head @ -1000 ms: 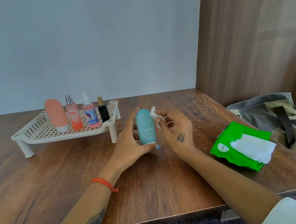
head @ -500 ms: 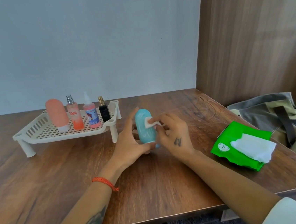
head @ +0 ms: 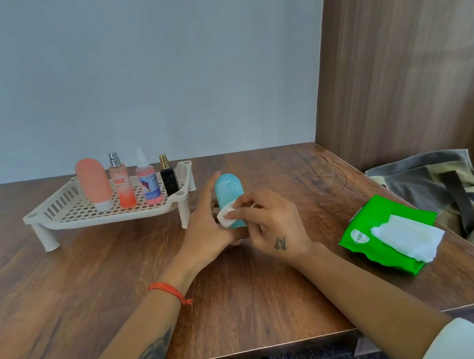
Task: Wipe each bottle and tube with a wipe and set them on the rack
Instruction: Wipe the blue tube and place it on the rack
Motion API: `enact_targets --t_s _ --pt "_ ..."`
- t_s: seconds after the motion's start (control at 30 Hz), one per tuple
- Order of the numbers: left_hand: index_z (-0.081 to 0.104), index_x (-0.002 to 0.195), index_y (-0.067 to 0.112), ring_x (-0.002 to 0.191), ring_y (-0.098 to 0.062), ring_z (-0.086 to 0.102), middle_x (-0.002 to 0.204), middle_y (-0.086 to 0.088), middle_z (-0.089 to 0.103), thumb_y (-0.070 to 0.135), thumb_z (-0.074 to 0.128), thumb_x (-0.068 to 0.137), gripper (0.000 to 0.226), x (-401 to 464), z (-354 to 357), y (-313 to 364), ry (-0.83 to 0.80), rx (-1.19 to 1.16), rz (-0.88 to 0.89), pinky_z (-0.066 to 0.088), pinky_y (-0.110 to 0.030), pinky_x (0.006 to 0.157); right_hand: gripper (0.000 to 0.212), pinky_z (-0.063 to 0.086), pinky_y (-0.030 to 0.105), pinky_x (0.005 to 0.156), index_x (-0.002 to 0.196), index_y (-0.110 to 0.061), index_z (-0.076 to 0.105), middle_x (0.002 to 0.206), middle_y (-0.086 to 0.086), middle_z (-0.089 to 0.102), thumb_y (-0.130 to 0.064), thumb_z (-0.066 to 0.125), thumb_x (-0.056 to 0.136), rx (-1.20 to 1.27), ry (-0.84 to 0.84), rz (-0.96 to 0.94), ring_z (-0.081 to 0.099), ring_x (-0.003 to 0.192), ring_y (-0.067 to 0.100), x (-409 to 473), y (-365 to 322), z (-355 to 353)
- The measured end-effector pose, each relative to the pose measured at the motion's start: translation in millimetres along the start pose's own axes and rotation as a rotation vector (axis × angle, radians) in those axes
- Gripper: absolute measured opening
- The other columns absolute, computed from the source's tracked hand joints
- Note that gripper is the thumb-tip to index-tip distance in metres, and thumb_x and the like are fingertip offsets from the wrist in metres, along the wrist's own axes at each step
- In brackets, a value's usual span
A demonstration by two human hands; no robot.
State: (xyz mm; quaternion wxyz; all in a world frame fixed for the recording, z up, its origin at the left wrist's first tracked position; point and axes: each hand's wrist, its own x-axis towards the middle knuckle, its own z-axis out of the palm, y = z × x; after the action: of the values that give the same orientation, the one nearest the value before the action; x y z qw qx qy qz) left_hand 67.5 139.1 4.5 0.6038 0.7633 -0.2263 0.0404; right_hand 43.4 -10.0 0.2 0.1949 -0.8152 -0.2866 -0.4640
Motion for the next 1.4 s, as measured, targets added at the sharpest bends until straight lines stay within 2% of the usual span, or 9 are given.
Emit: enact_targets --t_s 0.17,0.3,0.5,0.57,0.67,0.87,1.07,1.23,1.4 --pt "0.024 0.142 0.044 0.1 -0.016 0.062 0.118 0.002 0.055 -0.002 0.082 0.064 0.108 -0.2 -0.1 -0.9 -0.006 -0.02 -0.002 0.058 -0.025 0.067 0.024 0.055 0.028 0.067 0.087 -0.014 0.074 0.091 0.004 0.068 -0.008 0.054 0.076 0.061 0.022 0.05 0.064 0.082 0.017 -1.6 2.7 0.5" --pt "0.023 0.141 0.046 0.107 -0.017 0.059 0.127 0.001 0.051 0.011 0.088 0.057 0.112 -0.2 -1.6 -1.9 0.0 -0.027 0.009 0.059 -0.039 0.075 0.014 0.052 0.025 0.061 0.077 -0.013 0.07 0.08 -0.001 0.068 -0.001 0.065 0.072 0.144 0.105 0.323 0.062 0.07 0.01 -0.5 8.9 1.5" --pt "0.021 0.137 0.056 0.116 -0.018 0.053 0.139 0.003 0.043 0.02 0.091 0.055 0.114 1.8 -3.3 -3.5 0.011 0.008 0.007 0.057 -0.045 0.082 0.007 0.046 0.005 0.061 0.082 -0.015 0.068 0.078 -0.01 0.062 -0.008 0.068 0.081 0.251 -0.017 0.683 0.059 0.07 0.002 -0.1 12.1 5.2" --pt "0.022 0.138 0.054 0.114 -0.018 0.055 0.137 0.002 0.044 0.016 0.09 0.056 0.113 1.3 -3.1 -3.3 0.007 -0.006 0.008 0.059 -0.043 0.076 0.01 0.046 0.005 0.064 0.085 -0.014 0.07 0.081 -0.008 0.065 -0.005 0.067 0.08 0.244 0.026 0.692 0.06 0.073 0.002 0.3 10.5 4.4" --pt "0.025 0.139 0.048 0.109 -0.019 0.058 0.132 -0.001 0.048 0.007 0.088 0.058 0.111 0.6 -2.1 -1.7 -0.007 -0.057 0.005 0.06 -0.037 0.065 0.012 0.05 0.012 0.066 0.087 -0.011 0.071 0.087 -0.001 0.07 -0.005 0.066 0.078 0.21 0.125 0.484 0.062 0.076 0.006 0.2 9.2 2.4" --pt "0.028 0.132 0.052 0.107 -0.018 0.06 0.129 -0.003 0.051 0.007 0.086 0.059 0.104 1.3 -1.6 -1.5 0.016 -0.099 0.011 0.058 -0.027 0.068 0.022 0.053 0.019 0.071 0.086 -0.01 0.073 0.089 0.003 0.067 -0.015 0.055 0.076 0.184 0.046 0.167 0.064 0.082 0.012 -1.9 2.2 0.8" --pt "0.026 0.13 0.054 0.107 -0.015 0.057 0.13 0.002 0.048 0.008 0.087 0.058 0.105 0.2 -1.0 0.6 -0.004 -0.089 0.008 0.055 -0.019 0.063 0.003 0.048 0.015 0.055 0.072 -0.011 0.069 0.075 -0.002 0.065 -0.011 0.067 0.071 0.177 0.054 0.339 0.059 0.066 0.007 -1.0 7.0 1.4" --pt "0.025 0.137 0.051 0.115 -0.016 0.054 0.137 0.003 0.044 0.009 0.089 0.056 0.111 -0.2 -2.8 -0.1 -0.008 -0.076 0.014 0.056 -0.022 0.065 0.016 0.041 0.005 0.057 0.069 -0.018 0.067 0.07 -0.016 0.062 -0.003 0.067 0.074 0.305 -0.013 0.704 0.057 0.065 0.001 0.7 11.2 2.5" --pt "0.022 0.139 0.05 0.114 -0.008 0.054 0.134 0.011 0.045 0.015 0.088 0.059 0.11 -2.5 -2.7 2.0 -0.032 0.015 0.049 0.056 -0.025 0.081 0.009 0.045 0.007 0.062 0.088 -0.009 0.071 0.085 0.001 0.068 -0.008 0.065 0.08 0.234 0.252 0.619 0.061 0.072 0.01 6.6 11.5 2.4"
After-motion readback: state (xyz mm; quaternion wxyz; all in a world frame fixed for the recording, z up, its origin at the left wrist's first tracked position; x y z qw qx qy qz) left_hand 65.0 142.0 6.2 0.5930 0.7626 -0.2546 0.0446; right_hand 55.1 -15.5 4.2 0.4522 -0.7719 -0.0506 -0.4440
